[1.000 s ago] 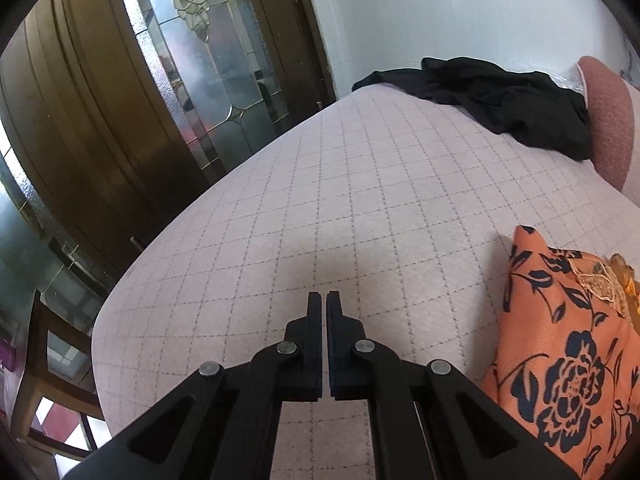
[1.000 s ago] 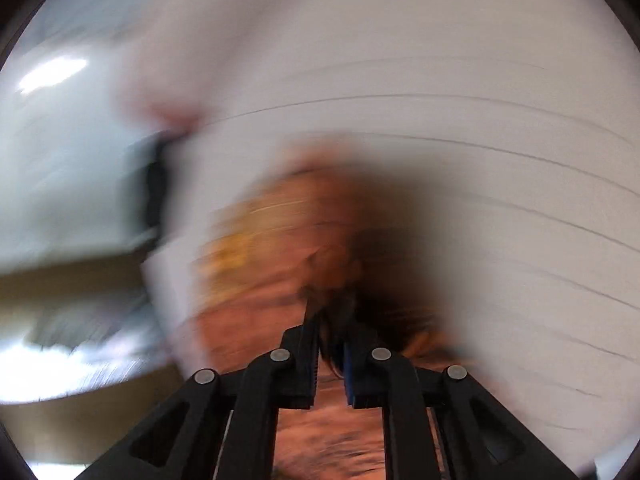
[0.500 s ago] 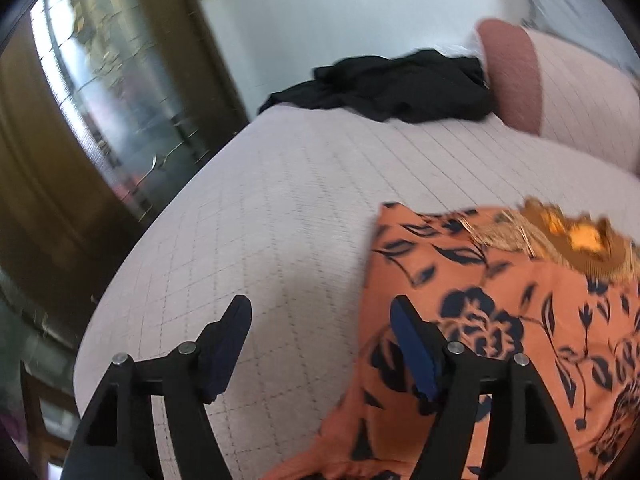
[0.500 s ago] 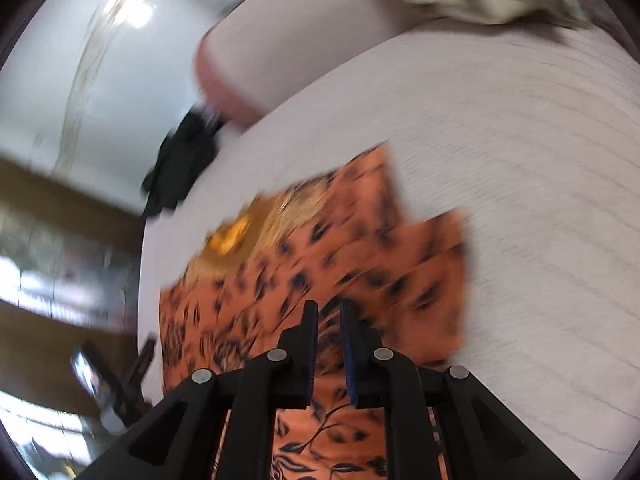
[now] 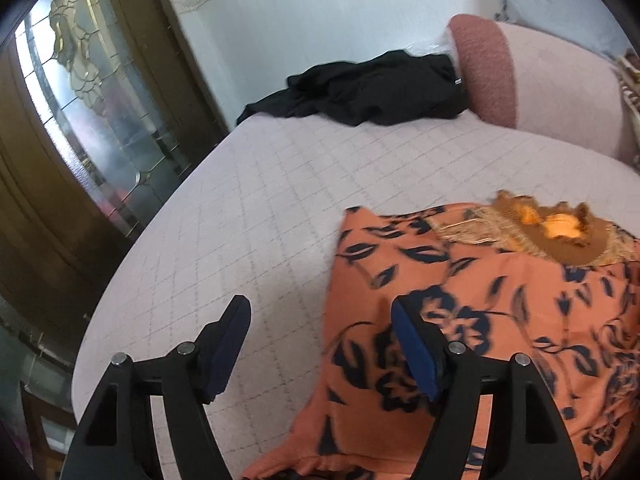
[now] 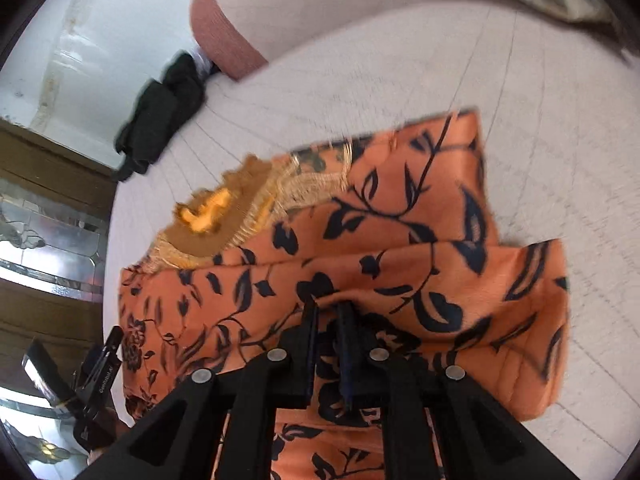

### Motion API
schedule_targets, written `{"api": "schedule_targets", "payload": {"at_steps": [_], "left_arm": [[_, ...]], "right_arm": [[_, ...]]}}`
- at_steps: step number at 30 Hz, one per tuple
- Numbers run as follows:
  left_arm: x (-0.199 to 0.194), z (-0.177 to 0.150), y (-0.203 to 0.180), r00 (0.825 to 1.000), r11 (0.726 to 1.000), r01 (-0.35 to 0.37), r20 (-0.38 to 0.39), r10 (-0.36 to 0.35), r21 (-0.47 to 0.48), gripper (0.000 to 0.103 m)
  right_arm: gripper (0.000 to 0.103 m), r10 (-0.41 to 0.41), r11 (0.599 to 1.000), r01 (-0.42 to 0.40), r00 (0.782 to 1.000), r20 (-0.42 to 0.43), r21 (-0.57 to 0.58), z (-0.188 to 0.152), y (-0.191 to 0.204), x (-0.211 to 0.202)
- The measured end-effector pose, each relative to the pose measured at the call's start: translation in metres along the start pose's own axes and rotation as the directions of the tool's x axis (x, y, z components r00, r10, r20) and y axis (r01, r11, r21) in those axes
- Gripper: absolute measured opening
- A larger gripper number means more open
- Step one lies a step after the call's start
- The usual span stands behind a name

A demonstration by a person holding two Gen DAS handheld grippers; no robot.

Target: Fold small clothes

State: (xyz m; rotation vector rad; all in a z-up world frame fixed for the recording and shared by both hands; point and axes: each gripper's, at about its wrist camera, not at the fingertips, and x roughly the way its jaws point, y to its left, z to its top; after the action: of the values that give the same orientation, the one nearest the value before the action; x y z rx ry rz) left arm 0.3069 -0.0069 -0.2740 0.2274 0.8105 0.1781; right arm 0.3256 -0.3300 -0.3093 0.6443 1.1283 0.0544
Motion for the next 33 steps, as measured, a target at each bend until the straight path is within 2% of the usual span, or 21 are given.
{"api": "schedule_targets", "payload": {"at_steps": [2, 4, 6, 9, 12, 14, 17, 19, 21, 22, 24, 27, 28, 31, 33], "left_arm": [[-0.004, -0.002, -0.007, 1.0, 1.0, 0.025, 0.013, -0.025, 0.018, 0.073], [-0.004, -0.004, -0.013, 0.999, 0.998, 0.039, 0.008, -0.039, 0.04, 0.074], [0.001, -0.007, -0.019, 0.999, 0.998, 0.035, -0.015, -0.034, 0.06, 0.074], [0.012, -0.012, -0.026, 0.998, 0.997, 0.011, -0.055, -0.006, 0.082, 0.074], [0.013, -0.014, -0.027, 0.998, 0.996, 0.008, -0.064, -0.002, 0.09, 0.074], [0.012, -0.013, -0.026, 0.998, 0.995, 0.008, -0.058, -0.003, 0.095, 0.074], [0.011, -0.013, -0.025, 0.998, 0.996, 0.02, -0.063, -0.015, 0.082, 0.074], [0.01, -0.013, -0.023, 0.998, 0.996, 0.027, -0.061, -0.022, 0.08, 0.074], [0.01, -0.013, -0.022, 0.998, 0.996, 0.028, -0.055, -0.024, 0.082, 0.074], [0.01, -0.013, -0.022, 0.998, 0.996, 0.03, -0.055, -0.025, 0.081, 0.074], [0.011, -0.013, -0.021, 0.998, 0.996, 0.039, -0.055, -0.035, 0.077, 0.074], [0.009, -0.012, -0.019, 0.997, 0.996, 0.058, -0.052, -0.055, 0.064, 0.074], [0.008, -0.012, -0.019, 0.997, 0.996, 0.063, -0.048, -0.06, 0.061, 0.074], [0.006, -0.011, -0.019, 0.997, 0.996, 0.07, -0.039, -0.068, 0.061, 0.074], [0.007, -0.011, -0.018, 0.997, 0.996, 0.073, -0.042, -0.07, 0.058, 0.074]], "right_arm": [[0.014, 0.049, 0.999, -0.049, 0.998, 0.035, 0.004, -0.005, 0.001, -0.011], [0.014, 0.101, 0.995, -0.101, 0.995, 0.005, -0.016, -0.016, 0.012, -0.011], [0.014, 0.118, 0.991, -0.119, 0.993, -0.021, -0.062, -0.026, 0.023, -0.012], [0.014, 0.047, 0.992, -0.05, 0.999, -0.023, -0.115, -0.037, 0.037, 0.0], [0.015, -0.063, 0.989, 0.045, 0.989, -0.13, -0.137, -0.041, 0.037, 0.032], [0.015, -0.09, 0.98, 0.069, 0.99, -0.109, -0.188, -0.047, 0.044, 0.032], [0.016, -0.128, 0.964, 0.089, 0.981, -0.147, -0.251, -0.046, 0.06, 0.027], [0.016, -0.07, 0.97, 0.037, 0.989, -0.128, -0.241, -0.034, 0.069, 0.016], [0.016, -0.049, 0.974, 0.033, 0.996, -0.069, -0.225, -0.02, 0.076, 0.008], [0.016, -0.073, 0.972, 0.063, 0.997, -0.036, -0.227, -0.011, 0.081, 0.008], [0.016, -0.121, 0.965, 0.112, 0.992, -0.024, -0.236, -0.001, 0.089, 0.02], [0.017, -0.199, 0.957, 0.172, 0.975, -0.096, -0.232, 0.01, 0.085, 0.06], [0.017, -0.21, 0.954, 0.181, 0.972, -0.101, -0.24, 0.012, 0.086, 0.071], [0.016, -0.216, 0.94, 0.205, 0.976, -0.009, -0.272, 0.023, 0.099, 0.073], [0.016, -0.219, 0.948, 0.209, 0.975, -0.017, -0.239, 0.032, 0.101, 0.075]]}}
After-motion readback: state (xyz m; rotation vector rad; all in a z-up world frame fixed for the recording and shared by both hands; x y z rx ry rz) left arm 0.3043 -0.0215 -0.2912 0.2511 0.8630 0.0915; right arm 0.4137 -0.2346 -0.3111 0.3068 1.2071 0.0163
